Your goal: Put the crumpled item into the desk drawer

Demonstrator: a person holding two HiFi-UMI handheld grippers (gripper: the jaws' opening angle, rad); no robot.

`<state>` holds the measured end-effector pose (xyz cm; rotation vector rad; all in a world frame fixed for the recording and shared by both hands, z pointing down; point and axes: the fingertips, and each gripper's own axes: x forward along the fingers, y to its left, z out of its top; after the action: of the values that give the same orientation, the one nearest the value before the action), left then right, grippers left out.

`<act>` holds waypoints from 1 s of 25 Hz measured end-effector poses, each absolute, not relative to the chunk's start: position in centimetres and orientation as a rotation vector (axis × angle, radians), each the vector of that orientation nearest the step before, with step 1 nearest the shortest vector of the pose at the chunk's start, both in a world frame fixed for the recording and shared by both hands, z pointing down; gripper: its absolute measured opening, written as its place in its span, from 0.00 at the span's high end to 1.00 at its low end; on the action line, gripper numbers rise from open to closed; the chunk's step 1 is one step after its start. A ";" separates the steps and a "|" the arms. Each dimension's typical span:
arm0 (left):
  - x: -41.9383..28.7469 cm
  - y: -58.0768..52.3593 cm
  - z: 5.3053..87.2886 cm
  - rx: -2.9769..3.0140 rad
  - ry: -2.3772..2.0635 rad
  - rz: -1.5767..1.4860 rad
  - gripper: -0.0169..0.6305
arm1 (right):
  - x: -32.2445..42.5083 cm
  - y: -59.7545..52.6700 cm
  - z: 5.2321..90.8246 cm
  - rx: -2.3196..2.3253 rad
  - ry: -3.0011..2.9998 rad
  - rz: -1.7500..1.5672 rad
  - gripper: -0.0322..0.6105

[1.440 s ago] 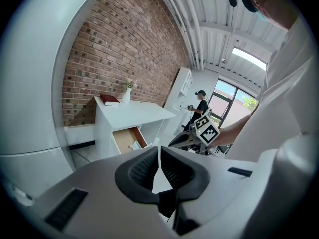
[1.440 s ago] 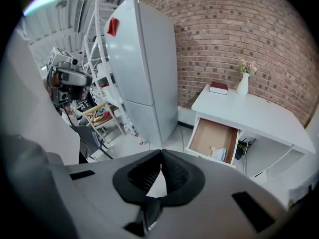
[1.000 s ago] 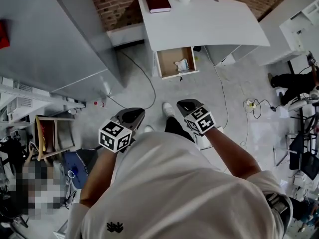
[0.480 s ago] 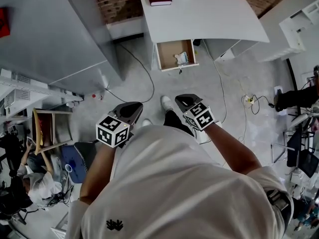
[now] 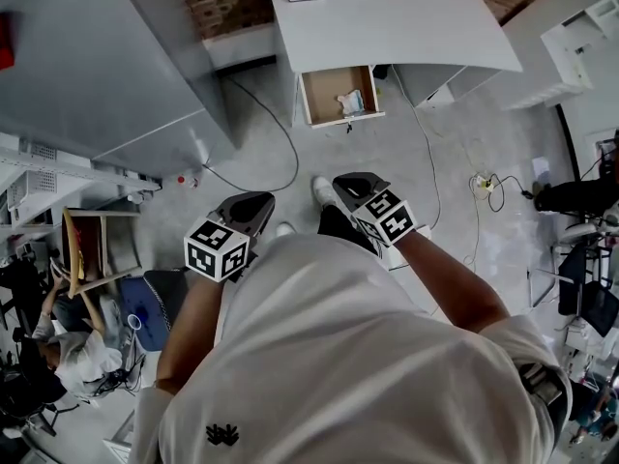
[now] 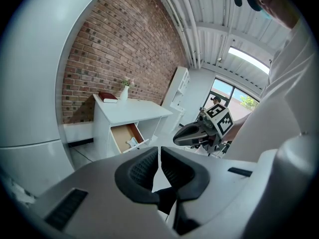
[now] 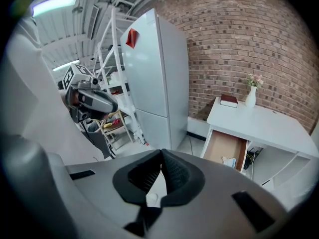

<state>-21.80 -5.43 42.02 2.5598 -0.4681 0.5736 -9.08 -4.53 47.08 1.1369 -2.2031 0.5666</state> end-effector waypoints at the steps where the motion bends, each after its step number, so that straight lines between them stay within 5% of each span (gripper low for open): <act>1: -21.8 -5.5 42.1 2.559 -0.467 0.575 0.92 | -9.2 -4.6 47.0 1.137 -2.208 0.567 0.90; 25: -18.0 -10.4 43.5 2.522 -0.469 0.608 0.92 | -7.1 -9.6 46.9 1.086 -2.258 0.572 0.90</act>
<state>-17.95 -10.43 43.51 2.5216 -0.4689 0.6076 -7.15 -9.56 46.94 1.0860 -2.2576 0.5717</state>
